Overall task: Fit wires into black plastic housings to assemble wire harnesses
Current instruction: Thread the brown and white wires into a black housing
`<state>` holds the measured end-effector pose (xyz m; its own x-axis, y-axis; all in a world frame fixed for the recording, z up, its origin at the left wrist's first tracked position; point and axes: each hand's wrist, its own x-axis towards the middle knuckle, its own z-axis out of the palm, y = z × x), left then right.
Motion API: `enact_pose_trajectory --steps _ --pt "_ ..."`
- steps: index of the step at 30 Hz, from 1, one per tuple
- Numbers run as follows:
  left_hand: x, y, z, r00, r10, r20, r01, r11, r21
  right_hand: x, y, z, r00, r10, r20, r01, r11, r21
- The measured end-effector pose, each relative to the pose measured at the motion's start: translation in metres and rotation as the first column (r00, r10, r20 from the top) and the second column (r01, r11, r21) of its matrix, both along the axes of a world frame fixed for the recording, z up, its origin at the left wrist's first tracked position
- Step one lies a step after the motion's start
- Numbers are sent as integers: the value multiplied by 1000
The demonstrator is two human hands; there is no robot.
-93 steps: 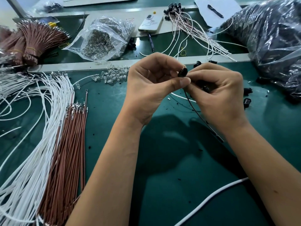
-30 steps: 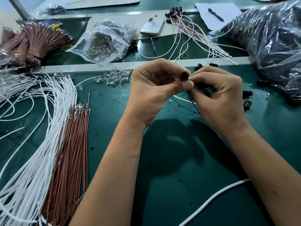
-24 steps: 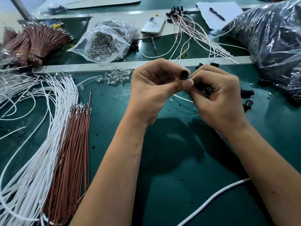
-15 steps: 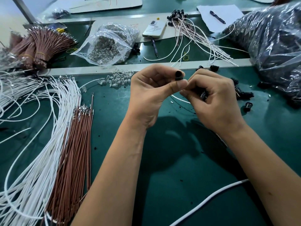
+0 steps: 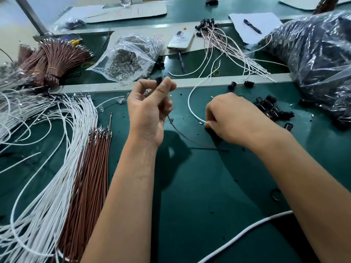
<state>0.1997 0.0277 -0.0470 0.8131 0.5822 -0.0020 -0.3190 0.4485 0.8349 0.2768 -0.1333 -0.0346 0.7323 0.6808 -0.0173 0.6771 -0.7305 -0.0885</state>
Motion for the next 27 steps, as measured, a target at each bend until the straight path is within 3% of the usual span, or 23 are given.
enact_pose_trajectory --steps 2,5,7,9,11,13,19,27 --pt "2 -1 -1 1000 -15 -24 15 1000 -15 4 1 0 1000 0 -19 1 1000 12" --pt "4 0 0 997 -63 -48 61 997 -46 16 -7 3 969 -67 -240 152 921 357" --pt "4 1 0 993 -113 -21 111 990 -86 16 -15 6 888 15 -459 323 689 649" --pt "4 -1 -2 988 -153 25 155 984 -85 11 -23 8 752 277 -598 490 372 789" --pt "3 -3 -6 977 -202 75 204 979 -24 4 -29 8 639 516 -570 582 159 798" --pt "3 -6 -9 962 -256 97 252 966 58 -2 -32 4 614 609 -501 597 56 800" --pt "4 -14 -13 948 -307 82 281 930 238 -12 -30 -2 792 481 -374 446 -38 894" --pt "6 -14 -17 923 -364 124 336 920 201 -24 -27 1 899 391 -199 234 -41 971"
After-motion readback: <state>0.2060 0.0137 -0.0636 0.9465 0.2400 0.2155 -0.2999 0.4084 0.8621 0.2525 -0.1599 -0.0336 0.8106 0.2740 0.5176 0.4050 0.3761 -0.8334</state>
